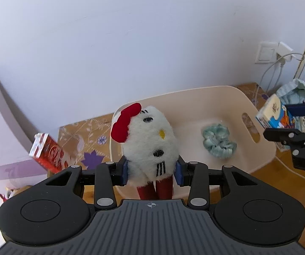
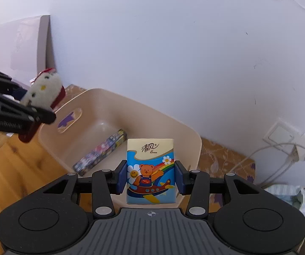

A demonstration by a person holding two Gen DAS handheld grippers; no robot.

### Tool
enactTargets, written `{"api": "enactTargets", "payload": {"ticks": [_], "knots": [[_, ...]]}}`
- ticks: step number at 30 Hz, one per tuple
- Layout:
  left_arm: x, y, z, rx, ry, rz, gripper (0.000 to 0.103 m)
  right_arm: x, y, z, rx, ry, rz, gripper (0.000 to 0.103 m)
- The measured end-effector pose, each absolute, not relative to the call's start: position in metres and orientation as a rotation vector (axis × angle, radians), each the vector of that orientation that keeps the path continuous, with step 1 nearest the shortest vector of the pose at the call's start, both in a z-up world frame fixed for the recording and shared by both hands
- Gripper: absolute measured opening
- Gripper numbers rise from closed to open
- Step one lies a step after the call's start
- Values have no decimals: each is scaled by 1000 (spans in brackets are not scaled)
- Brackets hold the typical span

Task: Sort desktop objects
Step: 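Carry doll and tissue pack into the basket and open both grippers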

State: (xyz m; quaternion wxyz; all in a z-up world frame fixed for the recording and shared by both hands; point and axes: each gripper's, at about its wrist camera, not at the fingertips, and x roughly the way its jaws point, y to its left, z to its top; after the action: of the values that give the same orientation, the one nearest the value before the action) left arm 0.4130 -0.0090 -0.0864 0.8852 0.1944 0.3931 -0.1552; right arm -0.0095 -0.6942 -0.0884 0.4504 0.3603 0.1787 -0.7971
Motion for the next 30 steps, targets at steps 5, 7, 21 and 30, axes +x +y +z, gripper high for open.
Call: {"api": "enactTargets", "payload": {"ticks": [5, 7, 21, 30], "knots": [[439, -25, -109, 439, 827, -301, 41, -26, -716, -106, 925, 445, -1998, 42], [450, -28, -121, 441, 842, -283, 41, -32, -725, -119, 966, 450, -2007, 42], [492, -29, -189, 335, 1015, -151, 42, -55, -755, -193, 1203, 417, -1983, 42], [488, -30, -197, 346, 1033, -162, 50, -56, -757, -203, 1230, 396, -1978, 59]]}}
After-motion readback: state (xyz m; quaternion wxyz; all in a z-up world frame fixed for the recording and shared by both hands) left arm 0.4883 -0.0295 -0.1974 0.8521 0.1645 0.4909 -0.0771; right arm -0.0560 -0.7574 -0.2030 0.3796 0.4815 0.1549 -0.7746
